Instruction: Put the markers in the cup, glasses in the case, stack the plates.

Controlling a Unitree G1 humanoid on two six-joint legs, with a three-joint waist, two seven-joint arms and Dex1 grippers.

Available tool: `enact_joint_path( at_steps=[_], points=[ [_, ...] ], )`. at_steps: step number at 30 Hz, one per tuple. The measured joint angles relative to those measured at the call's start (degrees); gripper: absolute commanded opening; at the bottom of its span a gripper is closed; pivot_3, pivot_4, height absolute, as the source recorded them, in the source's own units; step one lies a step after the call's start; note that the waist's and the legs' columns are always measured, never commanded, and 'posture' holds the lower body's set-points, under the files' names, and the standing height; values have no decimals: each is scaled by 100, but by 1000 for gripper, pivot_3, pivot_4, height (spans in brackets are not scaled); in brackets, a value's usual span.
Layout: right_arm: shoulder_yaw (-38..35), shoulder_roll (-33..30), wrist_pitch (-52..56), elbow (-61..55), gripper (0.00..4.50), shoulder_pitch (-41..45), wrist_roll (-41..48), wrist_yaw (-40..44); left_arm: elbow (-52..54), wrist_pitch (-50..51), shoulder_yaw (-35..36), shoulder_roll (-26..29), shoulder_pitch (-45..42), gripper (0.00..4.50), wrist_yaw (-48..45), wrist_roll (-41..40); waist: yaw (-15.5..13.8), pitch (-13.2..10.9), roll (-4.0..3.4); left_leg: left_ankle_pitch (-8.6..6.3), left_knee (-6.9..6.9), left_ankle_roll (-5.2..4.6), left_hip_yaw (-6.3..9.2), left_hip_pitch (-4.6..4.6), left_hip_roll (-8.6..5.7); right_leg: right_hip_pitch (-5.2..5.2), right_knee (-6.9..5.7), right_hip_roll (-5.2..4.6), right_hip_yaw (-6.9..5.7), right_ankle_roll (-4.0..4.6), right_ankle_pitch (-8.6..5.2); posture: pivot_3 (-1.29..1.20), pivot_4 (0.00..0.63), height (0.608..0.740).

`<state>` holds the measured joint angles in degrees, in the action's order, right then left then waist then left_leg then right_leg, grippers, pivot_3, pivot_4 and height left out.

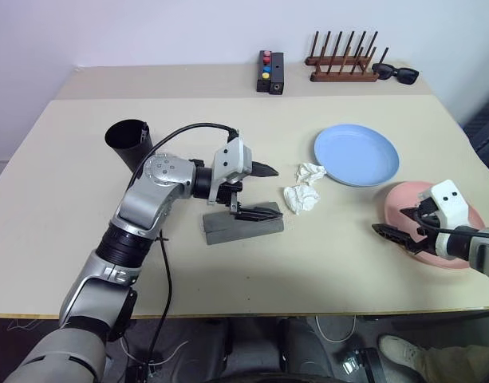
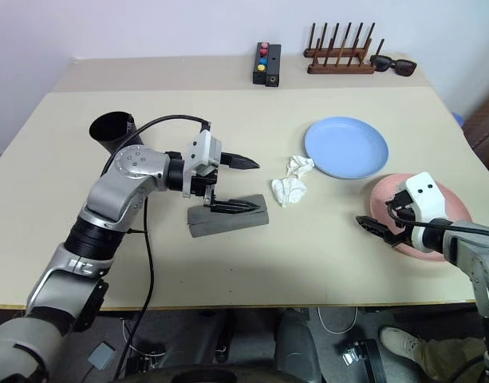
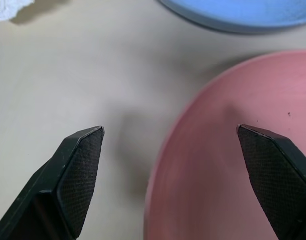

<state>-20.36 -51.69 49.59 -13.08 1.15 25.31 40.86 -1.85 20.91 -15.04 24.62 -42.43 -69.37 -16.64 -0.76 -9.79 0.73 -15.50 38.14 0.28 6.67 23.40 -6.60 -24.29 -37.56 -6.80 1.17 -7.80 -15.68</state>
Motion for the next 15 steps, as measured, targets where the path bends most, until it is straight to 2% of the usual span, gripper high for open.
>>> enact_joint_path(
  at_steps=[15],
  points=[
    [255,110,-378,221,4367,3,-160,5,-21,-16,-16,76,1,4461,-223,39,3,0,0,0,0,0,0,0,0,0,0,0,0,0,0,0,150,740]
  ],
)
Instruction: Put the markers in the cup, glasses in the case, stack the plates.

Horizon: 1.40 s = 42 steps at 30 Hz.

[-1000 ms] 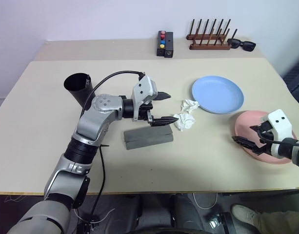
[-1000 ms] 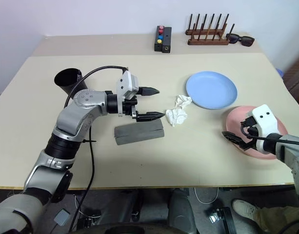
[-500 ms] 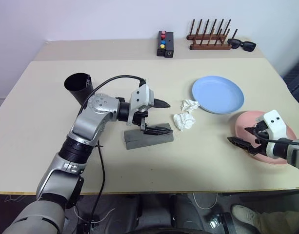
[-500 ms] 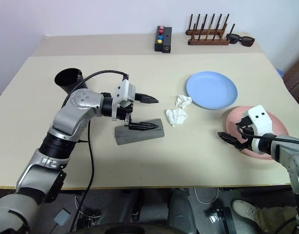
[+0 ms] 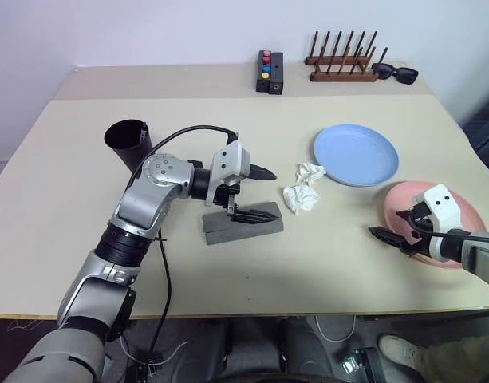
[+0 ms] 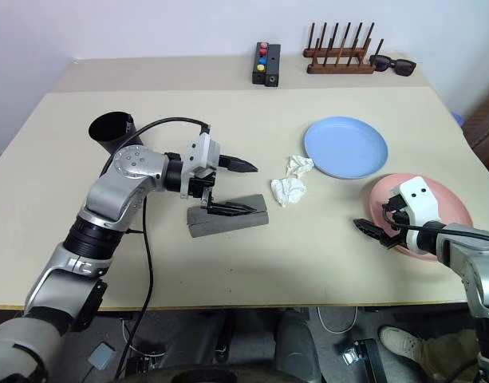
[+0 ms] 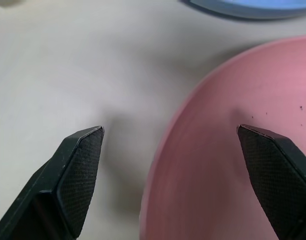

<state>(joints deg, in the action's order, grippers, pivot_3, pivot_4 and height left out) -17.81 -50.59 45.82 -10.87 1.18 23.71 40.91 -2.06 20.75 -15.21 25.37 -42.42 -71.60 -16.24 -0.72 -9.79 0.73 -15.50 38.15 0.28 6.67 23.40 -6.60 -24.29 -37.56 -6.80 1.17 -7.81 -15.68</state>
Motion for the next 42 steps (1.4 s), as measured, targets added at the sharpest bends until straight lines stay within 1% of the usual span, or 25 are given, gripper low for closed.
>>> enact_joint_path(
  at_steps=[5,7,9,10,11,12,13,14,15,16,26,32,42],
  points=[
    [82,3,-6,23,4367,6,-3,10,0,-1,-50,55,0,4461,-104,1,-2,0,0,0,0,0,0,0,0,0,0,0,0,0,0,0,150,740],
    [96,3,-15,68,3839,12,-5,14,0,-1,-100,67,0,4500,-138,1,-2,0,0,0,0,0,0,0,0,0,0,0,0,0,0,0,150,740],
    [109,3,-33,119,3162,12,-8,23,-1,-9,-149,105,0,4500,-176,23,2,0,0,0,0,0,0,0,0,0,0,0,0,0,0,0,150,740],
    [110,3,-43,121,2599,12,-10,24,-1,-11,-154,118,0,4500,-184,35,4,0,0,0,0,0,0,0,0,0,0,0,0,0,0,0,150,740],
    [110,3,-60,122,2164,14,-16,23,-2,-17,-157,132,0,4500,-193,50,4,0,0,0,0,0,0,0,1,0,0,0,0,0,0,0,150,740],
    [109,3,-78,127,1547,18,-31,21,-5,-23,-159,154,0,4500,-202,59,3,0,0,0,0,0,0,0,0,0,0,0,0,0,0,0,150,740],
    [108,3,-86,130,1156,22,-31,23,-5,-25,-159,165,1,4500,-205,61,3,0,0,0,0,0,0,0,1,0,0,0,0,0,0,0,150,740],
    [107,3,-115,129,595,26,-35,21,-5,-25,-159,169,1,4500,-206,62,4,0,1,0,0,0,0,0,1,0,0,0,0,0,0,0,150,740],
    [83,3,-127,131,149,34,-46,3,-5,-25,-159,177,7,4500,-206,62,4,0,1,0,0,0,0,0,1,1,0,0,0,0,0,0,150,740],
    [28,-1,-159,131,68,59,-54,-10,-5,-25,-158,197,12,4500,-205,62,5,1,2,0,1,0,0,0,1,1,0,0,0,0,0,0,150,740],
    [105,3,-264,141,68,133,-116,28,-3,-19,-149,284,99,4500,-157,60,12,3,4,0,-2,0,-1,-3,3,2,2,2,0,0,0,0,150,740],
    [270,-22,-557,289,68,274,-420,19,-3,-18,-147,281,114,4500,-55,60,12,3,4,0,-2,0,-1,-2,3,1,1,2,0,0,0,0,150,740],
    [533,-77,-1394,875,68,1290,-1072,-167,2,-17,-128,277,123,4500,87,60,10,2,2,0,-3,0,-2,-2,3,-1,2,2,0,0,0,0,150,740]
  ],
)
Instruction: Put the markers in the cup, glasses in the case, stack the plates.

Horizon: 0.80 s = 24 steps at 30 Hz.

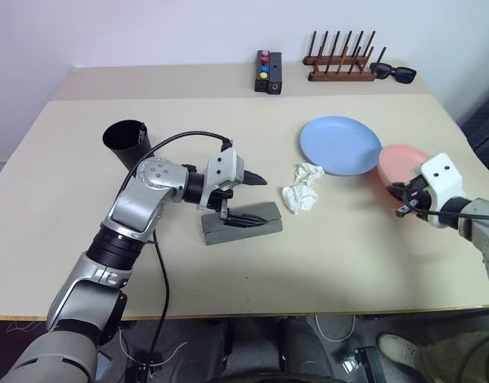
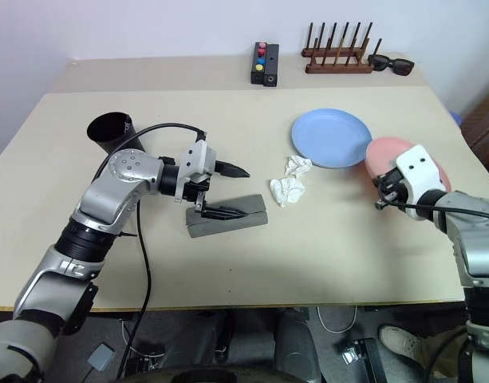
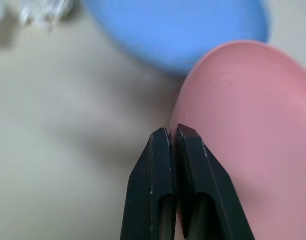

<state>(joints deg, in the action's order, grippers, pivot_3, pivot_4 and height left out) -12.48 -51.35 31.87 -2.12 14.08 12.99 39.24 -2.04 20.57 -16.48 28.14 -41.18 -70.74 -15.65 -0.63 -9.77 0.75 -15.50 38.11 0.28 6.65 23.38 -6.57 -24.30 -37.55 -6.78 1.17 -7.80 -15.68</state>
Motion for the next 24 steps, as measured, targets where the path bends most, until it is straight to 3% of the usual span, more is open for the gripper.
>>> enact_joint_path(
  at_steps=[9,24],
  points=[
    [471,102,-601,408,68,917,-331,59,59,20,20,52,42,4500,119,0,13,0,0,0,-2,0,-1,0,0,-1,1,0,0,0,0,0,150,740],
    [1642,1150,-2024,2392,68,2339,-861,538,554,292,234,281,349,4500,475,-15,93,-1,-1,0,-5,0,1,1,-1,-3,3,0,0,0,0,0,150,740]
  ],
)
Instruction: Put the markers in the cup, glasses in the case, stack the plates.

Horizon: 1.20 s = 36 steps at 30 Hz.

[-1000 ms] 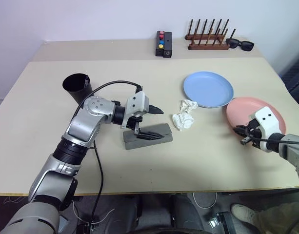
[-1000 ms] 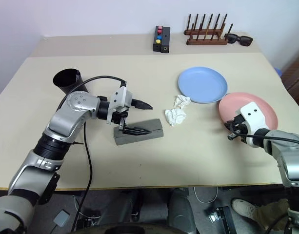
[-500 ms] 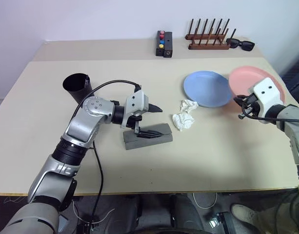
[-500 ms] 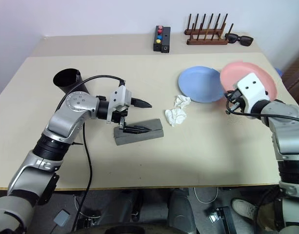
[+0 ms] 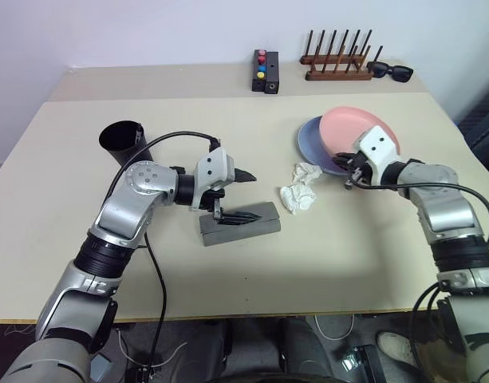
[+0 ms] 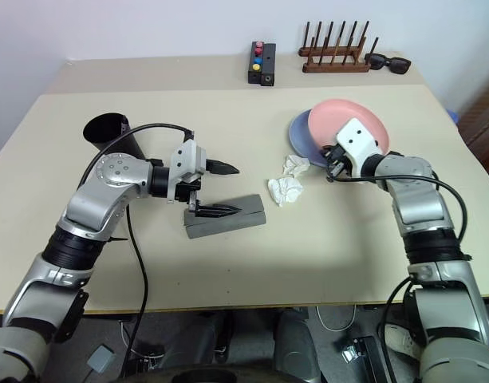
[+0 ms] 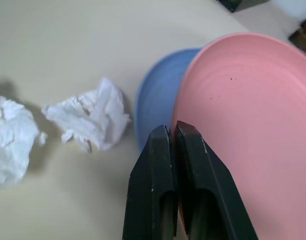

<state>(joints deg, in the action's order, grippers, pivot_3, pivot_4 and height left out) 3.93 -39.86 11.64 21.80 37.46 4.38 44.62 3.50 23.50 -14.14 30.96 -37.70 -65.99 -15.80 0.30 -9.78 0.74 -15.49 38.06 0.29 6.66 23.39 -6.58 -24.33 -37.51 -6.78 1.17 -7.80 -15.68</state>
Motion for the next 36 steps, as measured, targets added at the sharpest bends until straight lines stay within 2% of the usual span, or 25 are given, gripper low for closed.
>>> enact_joint_path(
  at_steps=[6,7,9,16,22,28,33,36],
  points=[
    [97,261,-511,961,68,493,-234,138,284,207,79,76,169,4500,154,-61,71,0,0,0,-5,0,0,0,2,-2,1,1,0,0,0,0,150,740],
    [162,300,-585,1107,328,569,-278,202,347,245,97,93,194,4500,191,-70,75,0,-1,0,-6,1,0,0,2,-4,1,1,0,0,0,0,150,740],
    [210,349,-675,1268,921,648,-325,294,407,273,131,118,208,4500,241,-91,80,0,-1,0,-6,1,0,0,2,-4,1,1,0,0,0,0,150,740],
    [232,463,-751,1426,4417,825,-361,488,464,382,170,187,244,4500,310,-113,60,-1,-2,0,-5,1,0,0,0,-4,1,0,0,0,0,0,150,740],
    [109,457,-473,1083,4469,815,-298,463,462,382,169,190,259,4500,367,-114,66,-1,-2,0,-5,1,0,0,0,-5,1,0,1,0,0,0,150,740],
    [-504,204,820,-466,4469,453,415,584,257,348,185,157,229,4500,377,-111,32,-1,-2,0,-4,1,2,2,0,-5,1,-1,0,0,0,0,150,740],
    [-819,-279,2253,-2100,4469,-481,1243,964,94,316,239,204,203,4500,310,-122,32,-1,-2,0,-5,0,2,2,0,-4,1,-2,1,1,0,0,150,740],
    [-885,-573,2746,-2817,4469,-1224,1570,1168,60,293,289,280,202,4500,189,-183,27,-1,-2,-1,-5,0,2,2,1,-4,1,-2,0,1,0,0,150,740]
  ],
)
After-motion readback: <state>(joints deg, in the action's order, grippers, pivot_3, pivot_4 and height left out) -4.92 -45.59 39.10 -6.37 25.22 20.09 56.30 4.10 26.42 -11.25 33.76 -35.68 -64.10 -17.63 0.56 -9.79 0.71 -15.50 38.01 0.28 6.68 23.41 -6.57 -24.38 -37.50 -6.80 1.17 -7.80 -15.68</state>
